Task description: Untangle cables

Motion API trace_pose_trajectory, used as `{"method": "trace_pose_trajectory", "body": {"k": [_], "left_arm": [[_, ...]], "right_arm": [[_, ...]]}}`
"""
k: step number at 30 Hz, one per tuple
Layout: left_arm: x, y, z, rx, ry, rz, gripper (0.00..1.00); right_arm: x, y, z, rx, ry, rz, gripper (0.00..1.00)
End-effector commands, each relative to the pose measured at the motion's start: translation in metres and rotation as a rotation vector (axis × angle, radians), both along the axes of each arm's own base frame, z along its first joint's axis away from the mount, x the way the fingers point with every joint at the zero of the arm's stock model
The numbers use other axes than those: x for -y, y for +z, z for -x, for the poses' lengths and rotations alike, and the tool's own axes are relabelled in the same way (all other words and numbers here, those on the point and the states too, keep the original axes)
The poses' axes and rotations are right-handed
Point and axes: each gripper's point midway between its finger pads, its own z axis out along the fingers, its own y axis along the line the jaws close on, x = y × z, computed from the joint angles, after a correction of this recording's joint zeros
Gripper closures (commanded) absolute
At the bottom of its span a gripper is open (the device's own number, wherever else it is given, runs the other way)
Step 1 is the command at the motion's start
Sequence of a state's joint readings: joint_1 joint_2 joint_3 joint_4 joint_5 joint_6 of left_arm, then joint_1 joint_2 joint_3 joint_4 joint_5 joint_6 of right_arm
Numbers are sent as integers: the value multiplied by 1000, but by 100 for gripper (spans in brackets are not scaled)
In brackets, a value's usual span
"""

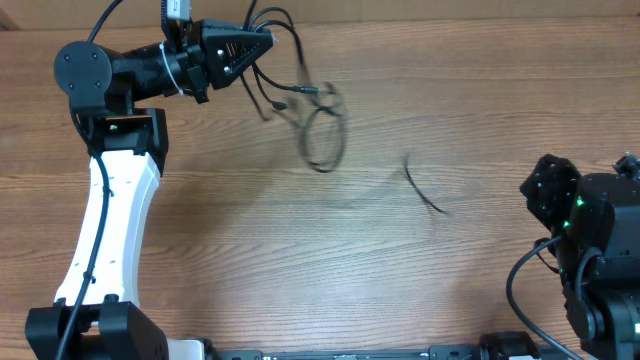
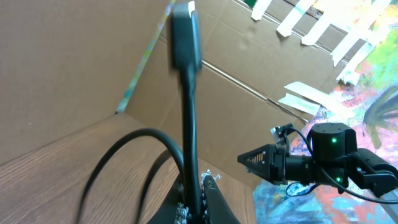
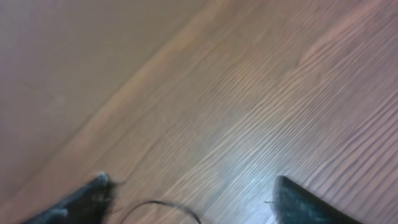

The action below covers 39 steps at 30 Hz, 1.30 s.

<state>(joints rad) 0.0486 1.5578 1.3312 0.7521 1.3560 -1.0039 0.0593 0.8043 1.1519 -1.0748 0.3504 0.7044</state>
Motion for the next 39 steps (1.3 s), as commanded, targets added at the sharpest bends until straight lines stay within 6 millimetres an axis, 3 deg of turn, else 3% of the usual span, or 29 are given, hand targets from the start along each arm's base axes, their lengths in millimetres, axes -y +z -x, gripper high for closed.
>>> {"method": "trace_pose_trajectory", "body": {"k": [1,4,6,9,17,23,25,28,36,37,38,39], "left_arm": [[-5,23,8,52,35,16,96],[1,22,11,46,17,17,96],[14,22,16,36,-20,20,96],[34,25,28,57,-77,22,96],[80,44,63,149,-195,75,96],[68,90,83,281,-156,252,96],[65,96,91,352,-155,271,96],[69,83,87,310,-177,209,96],[86,-13,46,-61,-225,-44,95],[86,-25,42,-96,-218,-62,89],[84,-45,36,-152,-192,-91,57],[83,-52,33,-174,-174,-103,47]], "right_arm": [[-12,0,0,-6,60,-43,1],[-36,6,-8,4,263,-9,0],[-64,14,-14,43,475,17,0],[-83,17,-19,61,605,21,0],[-88,-11,-40,-47,646,4,0],[-88,-27,-51,-109,645,-12,0],[-88,-28,-51,-111,645,-12,0],[-89,-26,-53,-99,645,-9,0],[-89,-25,-54,-97,644,-9,0],[-89,-25,-54,-97,644,-9,0],[-89,-25,-54,-98,644,-9,0],[-89,-25,-54,-98,644,-9,0]]}}
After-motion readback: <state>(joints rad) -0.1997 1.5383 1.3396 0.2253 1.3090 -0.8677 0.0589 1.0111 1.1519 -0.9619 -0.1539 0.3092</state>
